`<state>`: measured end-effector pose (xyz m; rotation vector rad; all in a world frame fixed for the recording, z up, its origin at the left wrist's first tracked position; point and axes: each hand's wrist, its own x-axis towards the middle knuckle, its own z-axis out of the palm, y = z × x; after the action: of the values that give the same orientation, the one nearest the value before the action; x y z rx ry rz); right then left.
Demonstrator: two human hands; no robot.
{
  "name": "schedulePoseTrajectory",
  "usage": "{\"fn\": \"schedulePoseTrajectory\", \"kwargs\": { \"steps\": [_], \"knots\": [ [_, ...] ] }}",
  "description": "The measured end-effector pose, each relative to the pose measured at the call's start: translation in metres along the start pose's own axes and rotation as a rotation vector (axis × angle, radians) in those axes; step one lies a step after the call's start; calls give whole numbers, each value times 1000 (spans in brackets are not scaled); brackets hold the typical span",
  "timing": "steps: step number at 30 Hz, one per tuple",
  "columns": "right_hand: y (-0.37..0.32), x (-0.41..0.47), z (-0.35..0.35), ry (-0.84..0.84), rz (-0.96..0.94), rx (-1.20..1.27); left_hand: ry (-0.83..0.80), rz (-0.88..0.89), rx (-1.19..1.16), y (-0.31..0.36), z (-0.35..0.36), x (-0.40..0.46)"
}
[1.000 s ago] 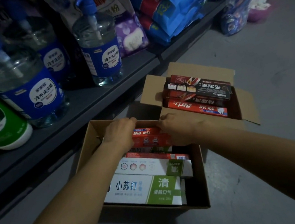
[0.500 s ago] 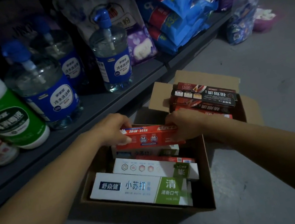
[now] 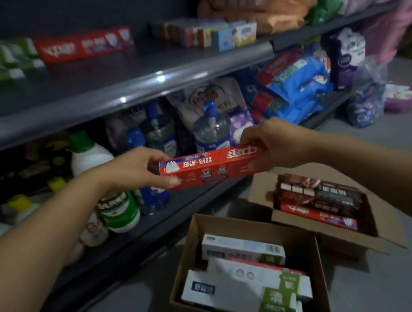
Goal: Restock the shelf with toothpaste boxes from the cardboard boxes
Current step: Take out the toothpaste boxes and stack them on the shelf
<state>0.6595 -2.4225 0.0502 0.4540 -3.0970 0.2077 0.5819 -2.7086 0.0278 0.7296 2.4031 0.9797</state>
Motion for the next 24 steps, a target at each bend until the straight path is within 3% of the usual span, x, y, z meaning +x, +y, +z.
{"fn": "schedulePoseTrajectory", "kwargs": {
  "steps": [7,12,16,24],
  "knots": [
    [-38,20,-75,339,-252,-133,105,-12,-182,30,-71,-55],
    [-74,38,-115,455,-374,-150,194,-17,-257,45,-118,-93],
    [-101,59,-133,430,-368,-131,307,-1,-226,46,-152,-121],
    [-142,111,-154,219,-272,-29,471,-16,-133,40,-191,-152]
  ]
}}
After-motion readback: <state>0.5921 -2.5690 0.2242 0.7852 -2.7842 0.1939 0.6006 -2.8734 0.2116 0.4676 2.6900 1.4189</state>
